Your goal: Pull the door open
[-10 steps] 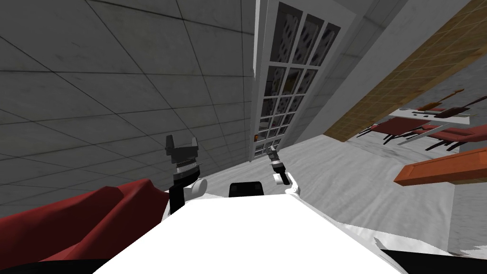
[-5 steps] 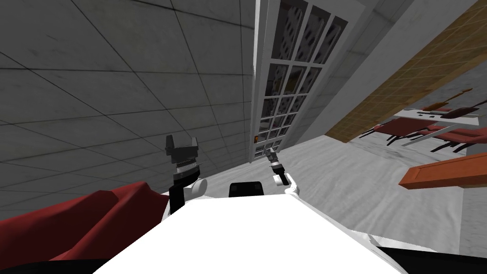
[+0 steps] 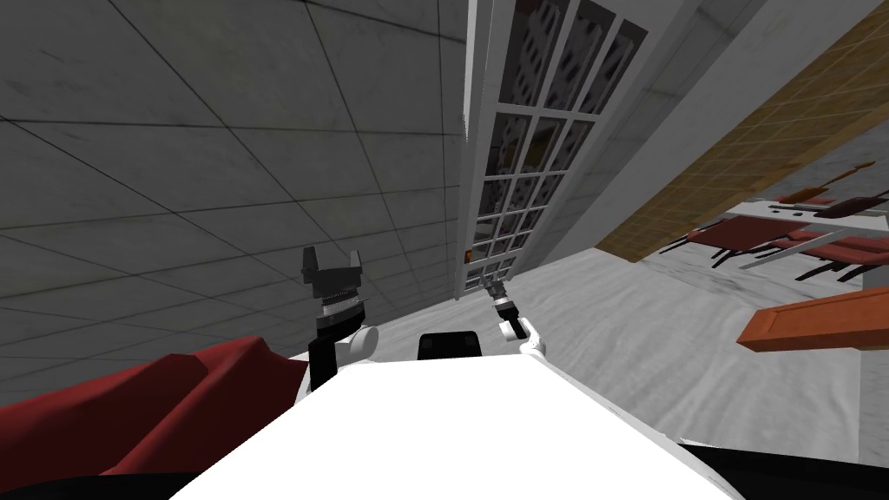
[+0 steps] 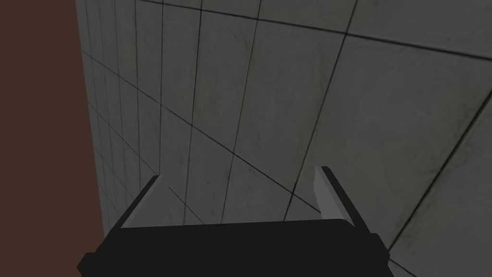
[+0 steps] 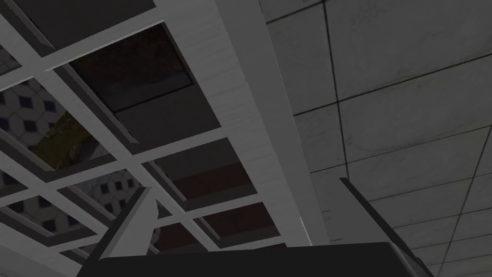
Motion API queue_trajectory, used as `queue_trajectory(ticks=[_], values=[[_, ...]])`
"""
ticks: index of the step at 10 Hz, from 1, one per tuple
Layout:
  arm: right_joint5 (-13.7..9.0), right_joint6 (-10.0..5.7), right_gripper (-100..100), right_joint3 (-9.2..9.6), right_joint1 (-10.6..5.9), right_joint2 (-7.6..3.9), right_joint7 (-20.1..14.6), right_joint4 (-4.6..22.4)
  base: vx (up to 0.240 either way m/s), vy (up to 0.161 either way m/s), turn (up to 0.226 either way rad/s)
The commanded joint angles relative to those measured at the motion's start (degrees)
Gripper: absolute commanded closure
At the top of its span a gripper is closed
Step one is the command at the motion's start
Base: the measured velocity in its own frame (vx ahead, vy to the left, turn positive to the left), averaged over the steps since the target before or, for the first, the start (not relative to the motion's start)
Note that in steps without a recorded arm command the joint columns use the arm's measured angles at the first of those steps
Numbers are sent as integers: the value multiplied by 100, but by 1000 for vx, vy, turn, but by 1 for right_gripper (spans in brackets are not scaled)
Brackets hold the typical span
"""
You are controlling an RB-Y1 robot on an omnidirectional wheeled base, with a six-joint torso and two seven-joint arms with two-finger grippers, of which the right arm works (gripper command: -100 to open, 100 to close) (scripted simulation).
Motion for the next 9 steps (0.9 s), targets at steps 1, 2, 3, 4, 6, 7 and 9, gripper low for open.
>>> queue_trajectory(ticks=[1, 2, 3, 4, 6, 7, 9], values=[[80, -75, -100, -8, -85, -10, 232, 278, 97, -16, 10], [125, -132, -100, -17, -142, -26, 364, 436, 102, -19, 11], [167, -184, -100, -26, -195, -39, 485, 631, 98, -16, 11], [208, -236, -100, -35, -247, -53, 606, 805, 97, -12, 7], [291, -340, -100, -53, -352, -79, 848, 1169, 102, -19, 9], [327, -386, -100, -61, -398, -91, 953, 1321, 93, -22, 8], [398, -476, -100, -77, -488, -113, 1160, 1622, 86, -28, 7]])
